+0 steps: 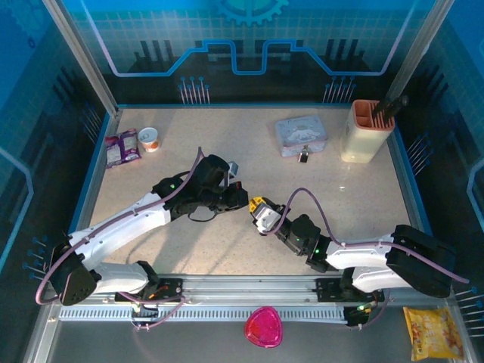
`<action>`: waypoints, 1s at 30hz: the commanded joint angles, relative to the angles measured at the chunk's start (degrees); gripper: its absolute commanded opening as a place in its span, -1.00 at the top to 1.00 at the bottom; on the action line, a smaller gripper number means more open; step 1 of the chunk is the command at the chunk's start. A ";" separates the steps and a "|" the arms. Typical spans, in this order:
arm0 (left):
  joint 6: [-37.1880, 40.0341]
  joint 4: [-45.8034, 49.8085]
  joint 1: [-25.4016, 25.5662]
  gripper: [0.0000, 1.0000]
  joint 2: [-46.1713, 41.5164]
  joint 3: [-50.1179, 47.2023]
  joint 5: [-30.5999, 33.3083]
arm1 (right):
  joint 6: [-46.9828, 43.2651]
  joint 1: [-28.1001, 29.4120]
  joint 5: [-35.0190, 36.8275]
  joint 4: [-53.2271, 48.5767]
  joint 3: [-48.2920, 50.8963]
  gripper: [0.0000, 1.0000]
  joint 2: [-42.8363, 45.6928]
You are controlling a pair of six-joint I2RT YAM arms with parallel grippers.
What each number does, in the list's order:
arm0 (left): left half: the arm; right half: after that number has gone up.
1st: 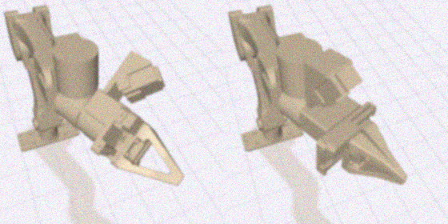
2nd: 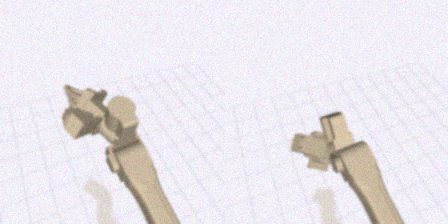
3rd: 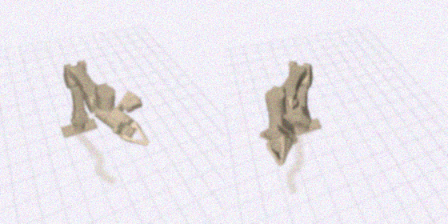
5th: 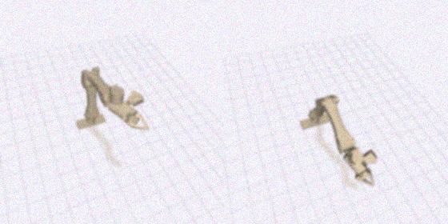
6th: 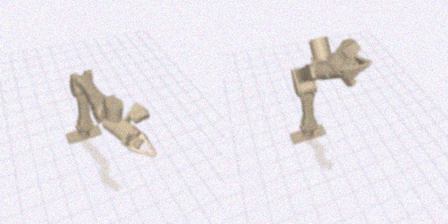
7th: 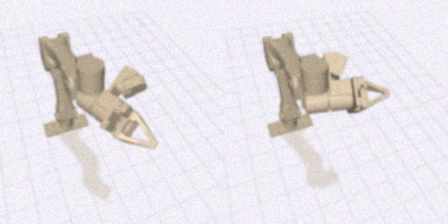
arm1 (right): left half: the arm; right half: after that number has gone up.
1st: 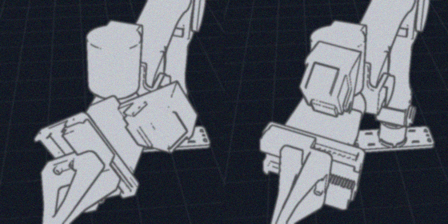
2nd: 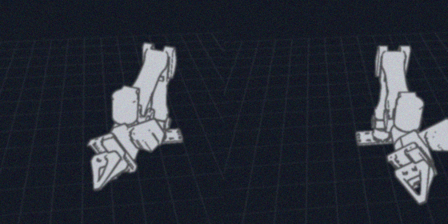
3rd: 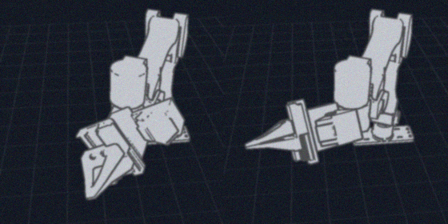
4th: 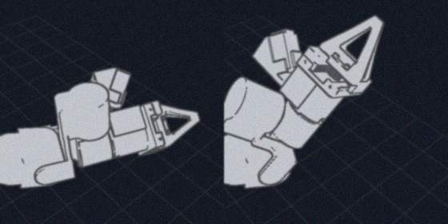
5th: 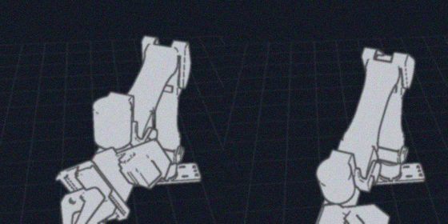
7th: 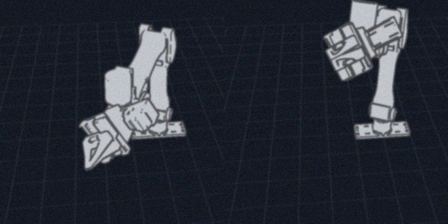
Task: Unlock the padlock with the key
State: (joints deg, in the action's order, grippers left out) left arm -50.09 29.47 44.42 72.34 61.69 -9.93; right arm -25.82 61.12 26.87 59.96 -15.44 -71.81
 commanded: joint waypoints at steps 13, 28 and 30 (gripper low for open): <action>1.23 -1.57 0.22 0.58 -0.90 0.76 -2.16 | 3.39 2.23 6.88 -5.82 -2.93 0.92 2.69; 12.73 -16.66 -3.45 -0.22 -6.82 -8.04 7.32 | 40.66 -14.02 -2.51 -66.72 -10.40 1.00 32.23; 13.16 -18.34 -3.47 -0.22 -3.84 -7.28 7.25 | 45.17 -17.29 -4.00 -76.33 -14.01 1.00 34.10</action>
State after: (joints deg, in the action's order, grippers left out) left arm -41.01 15.86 41.19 65.58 54.15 -4.27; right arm 7.40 46.68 26.59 4.14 -24.58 -40.16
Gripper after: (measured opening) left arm 0.610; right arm 0.064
